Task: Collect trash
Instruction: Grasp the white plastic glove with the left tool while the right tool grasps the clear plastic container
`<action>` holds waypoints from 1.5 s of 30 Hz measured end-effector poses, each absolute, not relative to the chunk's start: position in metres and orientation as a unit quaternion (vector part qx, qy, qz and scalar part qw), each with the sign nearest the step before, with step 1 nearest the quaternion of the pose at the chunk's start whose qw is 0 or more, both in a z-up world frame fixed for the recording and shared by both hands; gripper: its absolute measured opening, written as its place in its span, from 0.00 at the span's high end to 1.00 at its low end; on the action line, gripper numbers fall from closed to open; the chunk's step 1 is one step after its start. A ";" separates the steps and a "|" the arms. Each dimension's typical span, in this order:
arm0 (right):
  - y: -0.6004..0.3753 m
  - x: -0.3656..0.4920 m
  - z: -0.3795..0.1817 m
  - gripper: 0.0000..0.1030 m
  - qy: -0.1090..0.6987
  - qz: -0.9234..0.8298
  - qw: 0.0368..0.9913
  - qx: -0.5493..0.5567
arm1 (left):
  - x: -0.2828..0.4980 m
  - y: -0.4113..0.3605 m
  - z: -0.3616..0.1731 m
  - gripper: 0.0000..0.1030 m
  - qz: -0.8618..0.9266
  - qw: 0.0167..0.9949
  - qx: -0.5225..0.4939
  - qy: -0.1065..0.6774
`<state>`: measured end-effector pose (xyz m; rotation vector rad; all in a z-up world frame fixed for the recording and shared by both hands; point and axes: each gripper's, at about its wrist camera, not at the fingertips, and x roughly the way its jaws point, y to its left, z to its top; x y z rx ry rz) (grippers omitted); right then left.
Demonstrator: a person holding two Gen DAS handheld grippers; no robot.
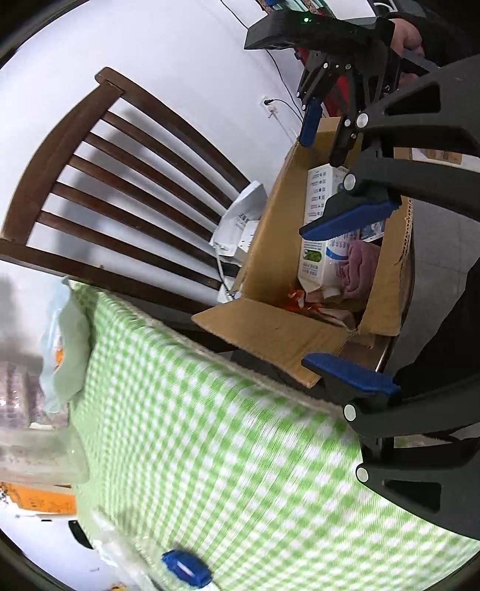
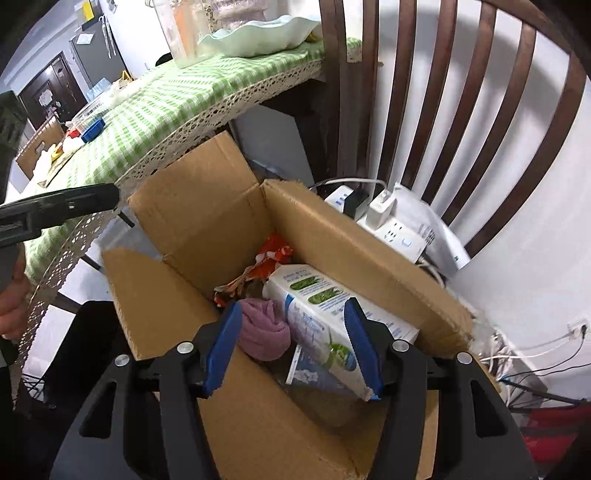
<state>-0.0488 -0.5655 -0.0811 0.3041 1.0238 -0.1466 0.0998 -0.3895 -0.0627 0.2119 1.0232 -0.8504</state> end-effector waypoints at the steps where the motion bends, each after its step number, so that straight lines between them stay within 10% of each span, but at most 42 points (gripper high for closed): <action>1: -0.565 -0.048 -0.078 0.46 0.485 -0.072 0.860 0.142 | 0.100 -0.386 -0.058 0.41 -0.395 0.785 0.096 0.467; 14: -0.533 -0.009 -0.003 0.37 0.362 -0.091 0.923 0.092 | 0.113 -0.308 0.007 0.33 -0.349 0.858 0.085 0.367; 45: -0.395 0.205 0.029 0.31 0.313 0.093 0.938 0.115 | 0.285 -0.008 0.015 0.33 -0.056 0.908 -0.088 0.405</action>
